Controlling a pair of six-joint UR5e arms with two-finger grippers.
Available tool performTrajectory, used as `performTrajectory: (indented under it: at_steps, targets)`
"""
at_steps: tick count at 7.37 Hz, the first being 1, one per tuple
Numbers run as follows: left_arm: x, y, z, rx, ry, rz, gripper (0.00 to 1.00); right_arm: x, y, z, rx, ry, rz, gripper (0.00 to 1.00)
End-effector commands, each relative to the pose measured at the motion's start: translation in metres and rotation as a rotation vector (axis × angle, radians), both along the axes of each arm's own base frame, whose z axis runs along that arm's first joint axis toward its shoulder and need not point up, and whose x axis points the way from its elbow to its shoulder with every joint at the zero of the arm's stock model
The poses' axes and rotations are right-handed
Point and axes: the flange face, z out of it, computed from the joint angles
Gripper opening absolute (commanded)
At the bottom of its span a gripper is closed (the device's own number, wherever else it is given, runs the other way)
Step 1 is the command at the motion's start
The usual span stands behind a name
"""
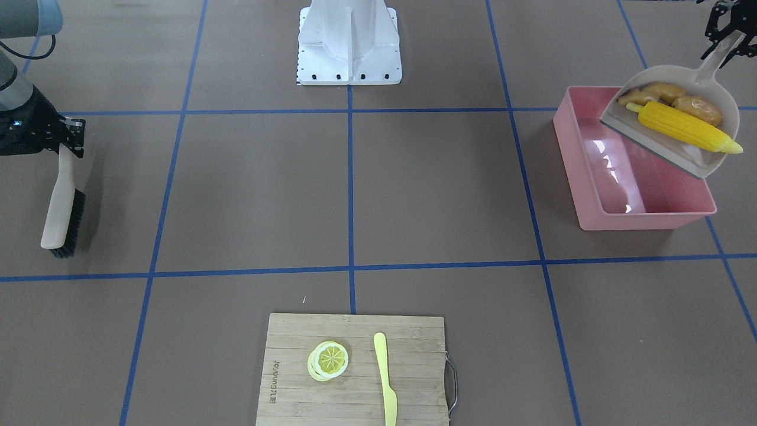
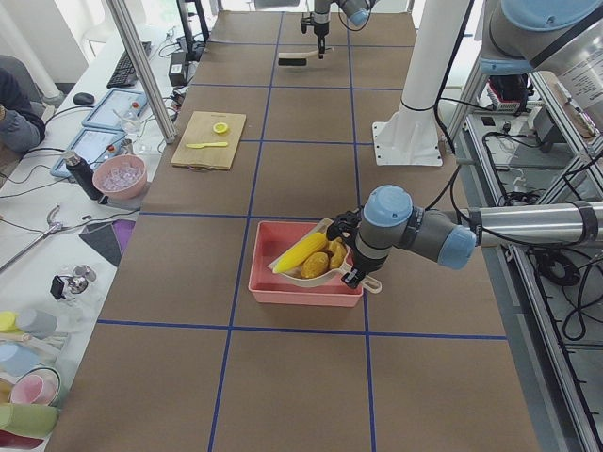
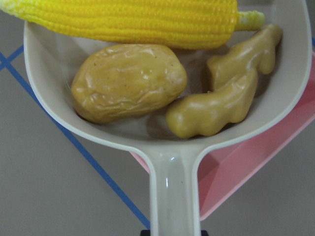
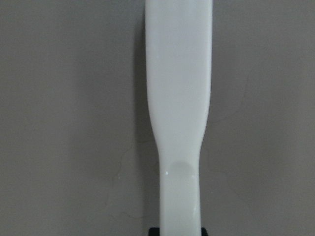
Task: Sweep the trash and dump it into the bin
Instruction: 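Tip the dustpan over the pink bin with the left gripper to dump the items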
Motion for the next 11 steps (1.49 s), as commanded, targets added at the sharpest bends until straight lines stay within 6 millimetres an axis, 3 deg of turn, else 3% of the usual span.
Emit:
performTrajectory:
  at_steps: [1,2,6,9,10,11]
  targets:
    - [-0.021,-0.002,-0.007,-0.016,-0.072,0.094,0.18,-0.003,-0.001,0.012,-0.015,0.004,-0.004,0.0]
    - [-0.023,-0.008,-0.008,-0.017,-0.101,0.094,0.17,-0.006,-0.004,0.015,-0.019,0.005,-0.003,0.0]
    - [-0.028,-0.002,-0.026,-0.05,-0.188,0.156,0.16,-0.013,-0.008,0.014,-0.036,-0.014,-0.015,0.0]
    - [-0.035,0.001,-0.021,-0.028,-0.279,0.301,0.16,-0.013,-0.008,0.013,-0.039,-0.018,-0.016,0.88]
    - [-0.034,-0.004,-0.023,-0.014,-0.288,0.326,0.16,-0.013,-0.008,0.014,-0.04,-0.017,-0.016,1.0]
    - [-0.033,-0.007,-0.025,-0.022,-0.288,0.331,0.15,-0.012,-0.008,0.013,-0.037,-0.019,-0.014,1.0]
